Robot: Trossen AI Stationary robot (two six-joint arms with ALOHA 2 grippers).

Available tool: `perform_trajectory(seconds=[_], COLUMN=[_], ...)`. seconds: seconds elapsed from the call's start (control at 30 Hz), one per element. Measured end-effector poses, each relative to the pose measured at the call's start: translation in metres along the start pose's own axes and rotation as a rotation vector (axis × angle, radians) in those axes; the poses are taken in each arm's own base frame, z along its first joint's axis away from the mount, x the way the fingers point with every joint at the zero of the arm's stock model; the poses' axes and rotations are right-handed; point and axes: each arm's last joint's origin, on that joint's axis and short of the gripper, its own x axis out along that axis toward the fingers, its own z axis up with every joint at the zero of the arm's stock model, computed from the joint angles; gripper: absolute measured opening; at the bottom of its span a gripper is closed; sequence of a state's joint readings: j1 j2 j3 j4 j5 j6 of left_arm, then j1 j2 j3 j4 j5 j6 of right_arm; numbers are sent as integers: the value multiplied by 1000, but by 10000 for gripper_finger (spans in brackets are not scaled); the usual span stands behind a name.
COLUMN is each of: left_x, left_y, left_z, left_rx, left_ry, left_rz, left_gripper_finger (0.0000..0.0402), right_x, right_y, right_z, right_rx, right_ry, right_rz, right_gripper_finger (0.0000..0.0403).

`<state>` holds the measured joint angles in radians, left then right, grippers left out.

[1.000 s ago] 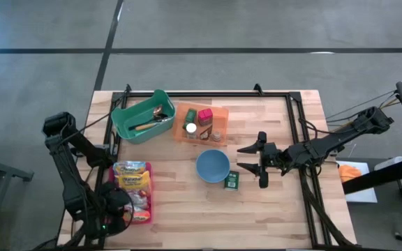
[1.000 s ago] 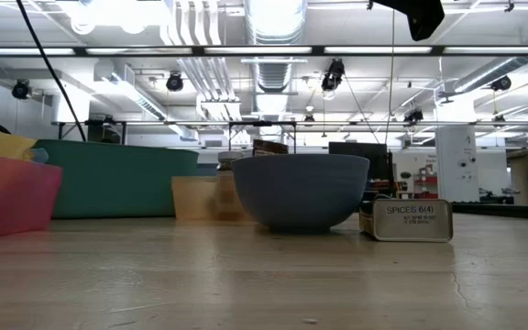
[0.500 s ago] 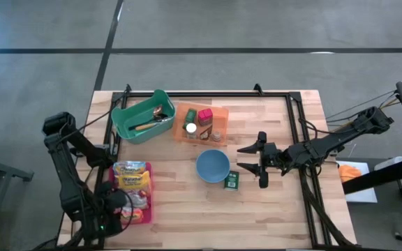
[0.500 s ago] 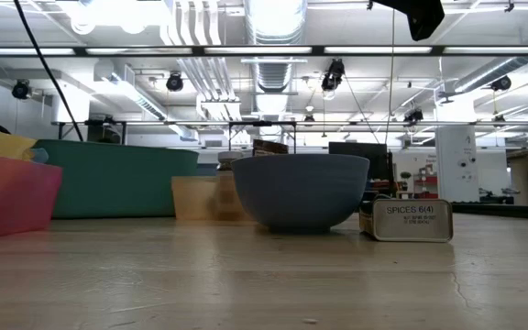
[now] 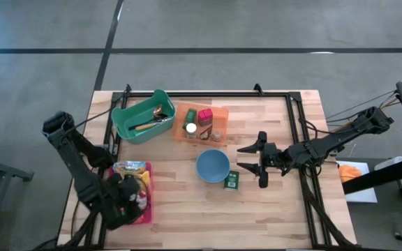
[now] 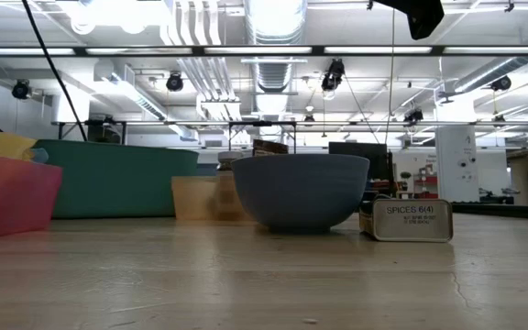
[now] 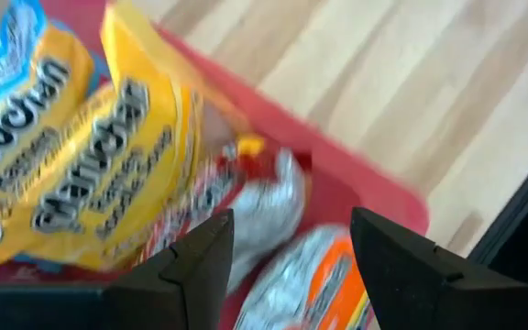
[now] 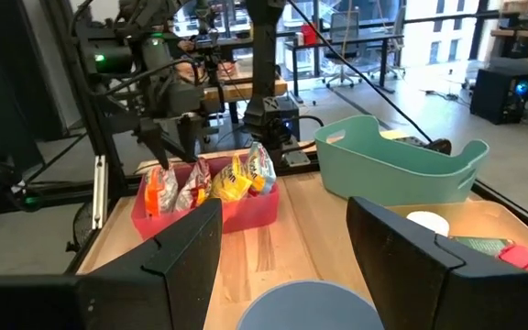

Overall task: Pick & Place Food Item
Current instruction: Put the green spice can into the orange bin

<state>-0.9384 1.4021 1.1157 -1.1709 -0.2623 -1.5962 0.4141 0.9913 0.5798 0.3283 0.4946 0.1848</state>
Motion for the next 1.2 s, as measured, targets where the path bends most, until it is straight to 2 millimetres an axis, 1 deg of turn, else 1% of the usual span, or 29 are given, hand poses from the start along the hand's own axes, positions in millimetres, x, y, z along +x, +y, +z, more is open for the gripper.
perform_trajectory(seconds=[0.1, 0.23, 0.3, 0.47, 0.57, 0.67, 0.8, 0.87, 0.97, 1.2], left_x=[3, 11, 15, 20, 22, 23, 22, 22, 21, 16], left_y=[0, 3, 5, 12, 16, 18, 22, 24, 25, 28], left_z=[18, 40, 50, 73, 84, 90, 90, 90, 90, 90], left_rx=[-13, 69, 122, 223, 267, 286, 332, 402, 455, 550], left_ry=[-46, -222, -282, -296, -308, -343, -378, -361, -355, -348], left_rz=[12, 59, 94, 169, 209, 246, 311, 344, 354, 372], left_gripper_finger=[220, 220, 220, 220, 220, 220, 220, 220, 220, 220], right_x=[0, 0, 0, 5, 7, 10, 18, 27, 45, 83], right_y=[-1, -4, -5, -9, -9, -4, 7, 14, 26, 48], right_z=[0, -2, -6, -28, -31, -24, -13, -11, -9, -10], right_rx=[67, 239, 323, 473, 555, 592, 621, 632, 612, 527], right_ry=[-5, -6, 21, 132, 212, 312, 442, 526, 627, 699], right_rz=[-26, -96, -128, -260, -337, -432, -573, -616, -650, -723], right_gripper_finger=[231, 231, 231, 231, 231, 231, 231, 231, 231, 231])
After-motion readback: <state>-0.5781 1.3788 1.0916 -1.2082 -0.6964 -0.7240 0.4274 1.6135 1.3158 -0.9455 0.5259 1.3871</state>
